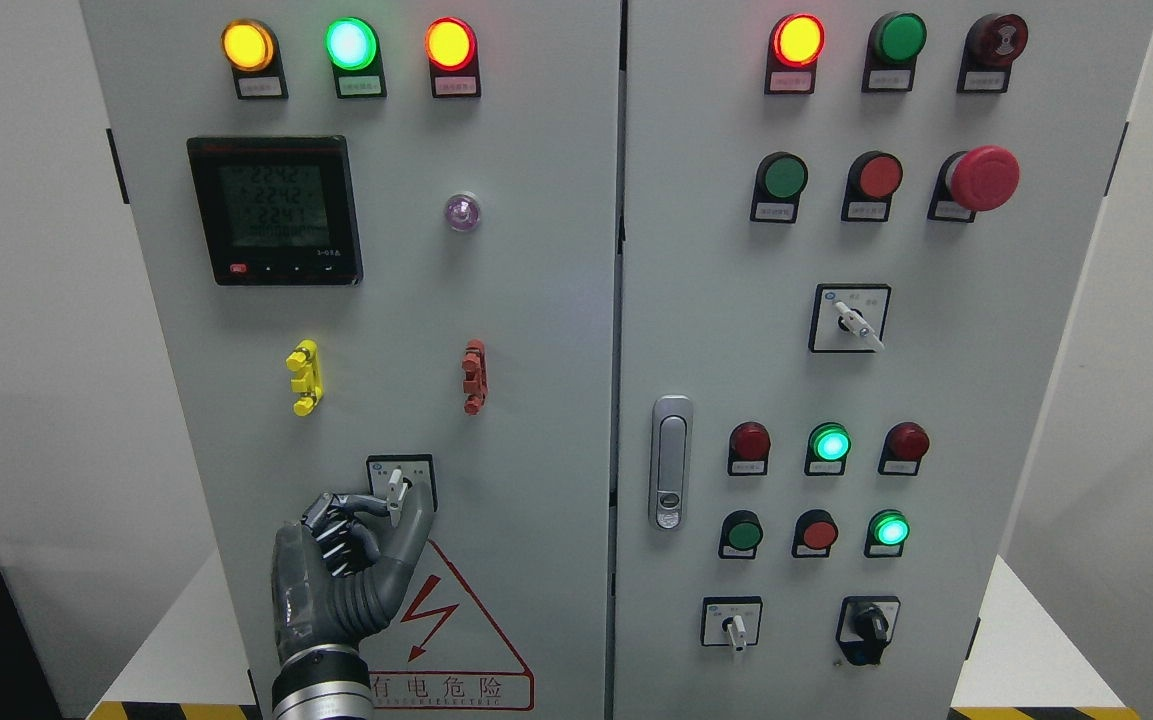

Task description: Turn on light switch 1

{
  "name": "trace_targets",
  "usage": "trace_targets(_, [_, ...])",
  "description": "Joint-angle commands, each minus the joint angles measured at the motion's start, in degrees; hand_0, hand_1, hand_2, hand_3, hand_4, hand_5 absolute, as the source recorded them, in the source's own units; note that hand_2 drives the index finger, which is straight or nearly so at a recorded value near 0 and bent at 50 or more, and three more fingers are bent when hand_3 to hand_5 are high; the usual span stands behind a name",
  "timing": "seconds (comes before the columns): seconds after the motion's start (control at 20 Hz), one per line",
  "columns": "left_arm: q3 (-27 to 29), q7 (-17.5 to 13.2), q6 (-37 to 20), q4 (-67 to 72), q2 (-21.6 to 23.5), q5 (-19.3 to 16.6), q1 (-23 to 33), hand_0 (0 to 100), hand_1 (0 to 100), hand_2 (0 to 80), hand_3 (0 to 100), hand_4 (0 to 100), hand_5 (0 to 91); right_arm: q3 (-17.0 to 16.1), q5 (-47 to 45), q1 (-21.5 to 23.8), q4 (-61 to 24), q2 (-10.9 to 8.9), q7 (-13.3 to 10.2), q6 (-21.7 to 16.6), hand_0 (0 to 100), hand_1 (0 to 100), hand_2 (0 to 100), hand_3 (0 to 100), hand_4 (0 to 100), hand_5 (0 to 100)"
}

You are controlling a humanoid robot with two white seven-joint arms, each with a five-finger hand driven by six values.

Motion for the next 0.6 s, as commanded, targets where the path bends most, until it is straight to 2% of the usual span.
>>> trace_targets(0.0, [0.03,0.01,0.12,-0.02,0.03,-0.08,-0.04,10,61,60.7,100,100,87.5,0.0,-0.09,0.0,0.0,0.0,0.04,-0.04,5,0,0,0,0,0])
trace_targets(0.55, [0.03,0.01,0.21,-0.02,-0.05,-0.08,-0.04,13,59,61.2,100,100,87.4,0.0,0.0,0.0,0.0,0.0,0.04,-0.04,5,0,0,0,0,0])
